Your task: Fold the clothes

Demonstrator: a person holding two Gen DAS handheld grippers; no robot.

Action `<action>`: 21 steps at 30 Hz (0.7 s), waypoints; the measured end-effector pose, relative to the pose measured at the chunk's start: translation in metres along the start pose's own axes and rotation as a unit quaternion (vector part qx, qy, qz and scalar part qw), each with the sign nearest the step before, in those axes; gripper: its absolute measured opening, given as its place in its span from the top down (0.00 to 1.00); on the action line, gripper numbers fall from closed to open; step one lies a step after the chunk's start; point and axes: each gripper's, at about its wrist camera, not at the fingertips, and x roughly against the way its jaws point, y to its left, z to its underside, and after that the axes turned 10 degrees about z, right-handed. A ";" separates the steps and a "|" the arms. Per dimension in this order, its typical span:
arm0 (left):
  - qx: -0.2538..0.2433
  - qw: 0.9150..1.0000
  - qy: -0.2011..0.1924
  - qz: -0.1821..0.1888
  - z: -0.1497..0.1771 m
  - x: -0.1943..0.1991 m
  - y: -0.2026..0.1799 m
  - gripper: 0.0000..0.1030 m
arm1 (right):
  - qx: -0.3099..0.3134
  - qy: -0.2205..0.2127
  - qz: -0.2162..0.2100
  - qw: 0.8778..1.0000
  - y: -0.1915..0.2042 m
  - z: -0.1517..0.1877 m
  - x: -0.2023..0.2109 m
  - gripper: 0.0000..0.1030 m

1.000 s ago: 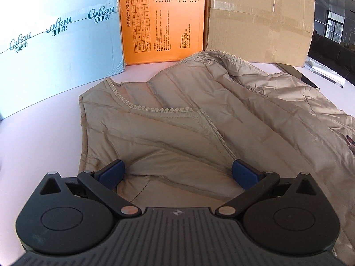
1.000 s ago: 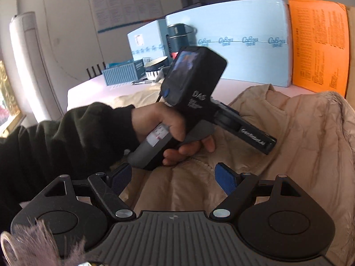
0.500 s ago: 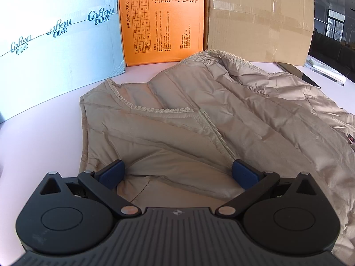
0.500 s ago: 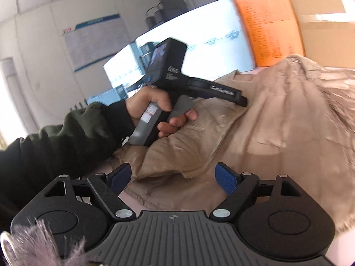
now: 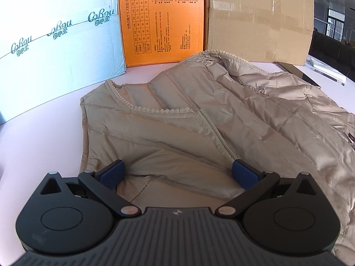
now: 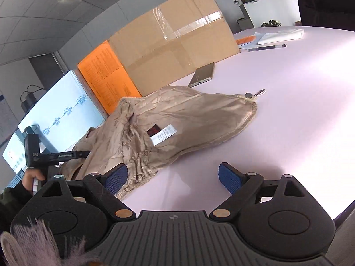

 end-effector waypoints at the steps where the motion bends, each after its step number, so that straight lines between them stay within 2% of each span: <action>1: 0.000 1.000 0.000 0.000 0.000 0.000 0.000 0.00 | 0.007 0.001 0.006 1.000 -0.001 -0.003 -0.003 0.14; 4: 0.001 1.000 -0.001 0.000 0.000 0.000 0.000 0.00 | 0.016 -0.002 0.016 1.000 -0.005 -0.009 -0.013 0.12; 8: 0.002 1.000 -0.001 0.001 0.000 0.000 0.000 0.00 | -0.008 0.000 0.013 1.000 -0.009 -0.023 -0.035 0.08; 13: 0.003 1.000 -0.001 0.001 0.000 0.001 0.000 0.00 | -0.095 -0.002 -0.008 0.995 -0.026 -0.038 -0.052 0.04; 18: -0.014 1.000 0.002 -0.012 -0.005 0.010 -0.009 0.00 | -0.180 -0.022 -0.009 0.983 -0.039 -0.044 -0.055 0.03; 21: 0.008 1.000 -0.013 0.009 -0.015 0.029 -0.011 0.00 | -0.197 -0.029 -0.004 0.980 -0.042 -0.047 -0.056 0.04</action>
